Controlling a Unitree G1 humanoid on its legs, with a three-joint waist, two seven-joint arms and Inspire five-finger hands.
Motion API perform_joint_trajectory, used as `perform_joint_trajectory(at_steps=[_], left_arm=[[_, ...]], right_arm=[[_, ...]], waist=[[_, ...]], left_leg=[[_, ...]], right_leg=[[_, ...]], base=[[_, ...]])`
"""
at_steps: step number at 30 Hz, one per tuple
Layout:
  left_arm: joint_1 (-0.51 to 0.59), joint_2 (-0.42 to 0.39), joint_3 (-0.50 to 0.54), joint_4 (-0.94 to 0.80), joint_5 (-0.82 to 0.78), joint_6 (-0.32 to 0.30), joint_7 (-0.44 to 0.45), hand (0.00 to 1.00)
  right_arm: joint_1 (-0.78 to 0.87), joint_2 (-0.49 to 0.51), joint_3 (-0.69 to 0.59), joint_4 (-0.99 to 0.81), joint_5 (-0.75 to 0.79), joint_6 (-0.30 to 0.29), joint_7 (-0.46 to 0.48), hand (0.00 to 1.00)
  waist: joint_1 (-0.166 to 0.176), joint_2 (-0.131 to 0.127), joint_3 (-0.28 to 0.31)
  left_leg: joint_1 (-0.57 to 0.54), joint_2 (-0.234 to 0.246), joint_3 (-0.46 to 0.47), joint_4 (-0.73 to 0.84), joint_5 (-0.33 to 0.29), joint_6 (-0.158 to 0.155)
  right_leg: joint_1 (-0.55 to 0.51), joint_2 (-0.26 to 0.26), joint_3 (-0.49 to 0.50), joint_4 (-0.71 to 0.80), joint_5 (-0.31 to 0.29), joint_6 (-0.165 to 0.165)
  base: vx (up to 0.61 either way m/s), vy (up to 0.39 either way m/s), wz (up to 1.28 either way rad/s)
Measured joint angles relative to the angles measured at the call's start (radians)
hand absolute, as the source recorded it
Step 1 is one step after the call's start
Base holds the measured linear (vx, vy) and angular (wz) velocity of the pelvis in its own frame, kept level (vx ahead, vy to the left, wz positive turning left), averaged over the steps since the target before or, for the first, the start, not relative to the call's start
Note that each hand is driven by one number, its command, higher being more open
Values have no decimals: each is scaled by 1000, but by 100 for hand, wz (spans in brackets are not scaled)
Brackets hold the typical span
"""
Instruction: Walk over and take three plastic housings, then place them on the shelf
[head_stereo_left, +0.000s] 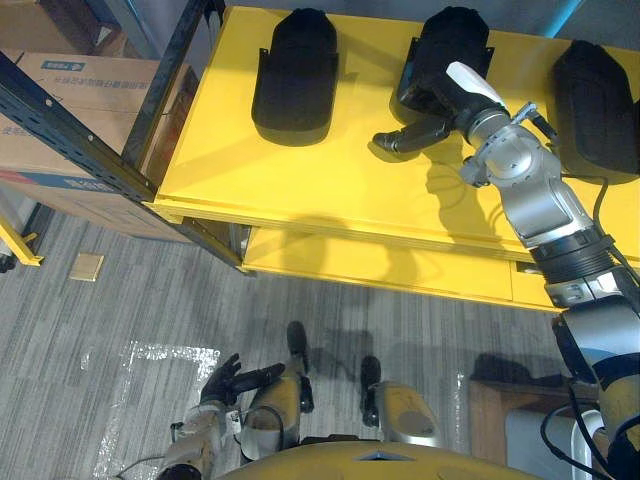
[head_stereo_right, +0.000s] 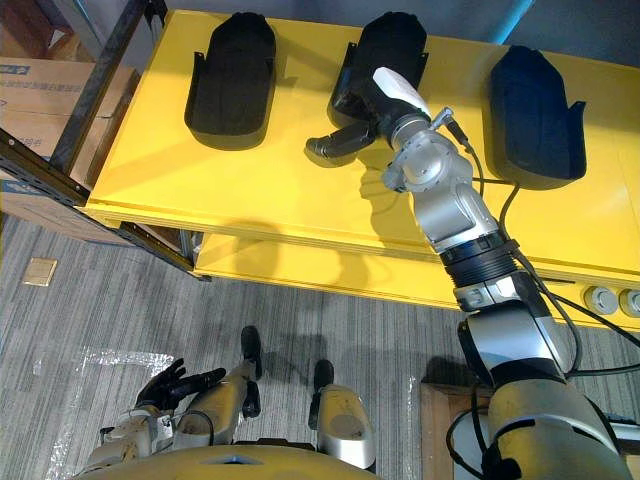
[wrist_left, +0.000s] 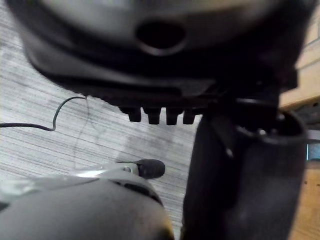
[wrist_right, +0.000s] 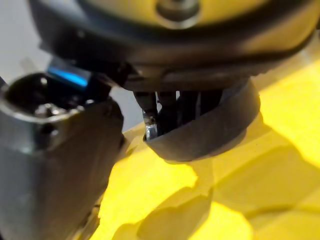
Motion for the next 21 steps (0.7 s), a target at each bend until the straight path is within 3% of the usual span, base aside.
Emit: perform_joint_trajectory(at_steps=[10, 16, 21], left_arm=[[-3, 1, 0, 12, 18, 17, 0, 100], [-3, 4, -1, 23, 38, 21, 0, 100], [2, 17, -1, 51, 38, 24, 0, 100]], right_arm=[[16, 0, 7, 0, -19, 4, 59, 100], [79, -14, 7, -101, -61, 10, 203, 100], [188, -64, 8, -204, -88, -36, 303, 100]], waist=[[-2, 0, -19], [-7, -3, -33], [-17, -23, -67]], left_leg=[[4, 0, 3, 0, 0, 0], [16, 3, 12, 0, -2, -3], [17, 4, 15, -1, -3, -3]], right_leg=[[12, 1, 3, -21, 7, 5], [26, 3, 10, -34, 13, 6], [26, 4, 13, -34, 13, 6]], base=[[3, 0, 0], [16, 4, -4], [0, 0, 0]])
